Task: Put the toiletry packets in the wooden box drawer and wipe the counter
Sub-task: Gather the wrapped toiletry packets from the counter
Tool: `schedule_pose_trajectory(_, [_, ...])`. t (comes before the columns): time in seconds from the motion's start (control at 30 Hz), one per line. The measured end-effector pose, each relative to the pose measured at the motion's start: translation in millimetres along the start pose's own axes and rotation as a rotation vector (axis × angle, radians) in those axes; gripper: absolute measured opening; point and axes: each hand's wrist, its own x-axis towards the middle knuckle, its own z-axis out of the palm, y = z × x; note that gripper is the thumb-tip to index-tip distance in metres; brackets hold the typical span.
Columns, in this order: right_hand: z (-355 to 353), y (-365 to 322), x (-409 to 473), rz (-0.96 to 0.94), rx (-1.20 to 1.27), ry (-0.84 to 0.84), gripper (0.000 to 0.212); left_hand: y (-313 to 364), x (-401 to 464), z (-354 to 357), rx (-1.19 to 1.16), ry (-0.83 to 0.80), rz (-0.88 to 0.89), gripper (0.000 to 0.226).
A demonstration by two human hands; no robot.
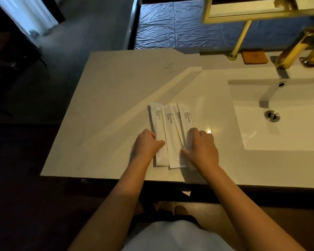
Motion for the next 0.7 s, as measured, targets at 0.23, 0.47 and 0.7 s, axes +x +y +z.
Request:
schedule_pose_trajectory(0.23, [-4.7,10.1,12.2,0.159,0.384,0.022,0.024,11.9,3.0,-1.9,-0.472,-0.124,-0.122,0.010])
schedule_pose_trajectory(0.47, [-0.1,2.7,20.8,0.235,0.272,-0.105,0.026,10.1,2.3,16.6,-0.136,-0.038,-0.052,0.035])
schedule_pose_trajectory(0.7, [8.7,-5.0,11.2,0.212,0.261,-0.045,0.034,17.7,-1.6,18.3,-0.061,-0.055,0.019,0.022])
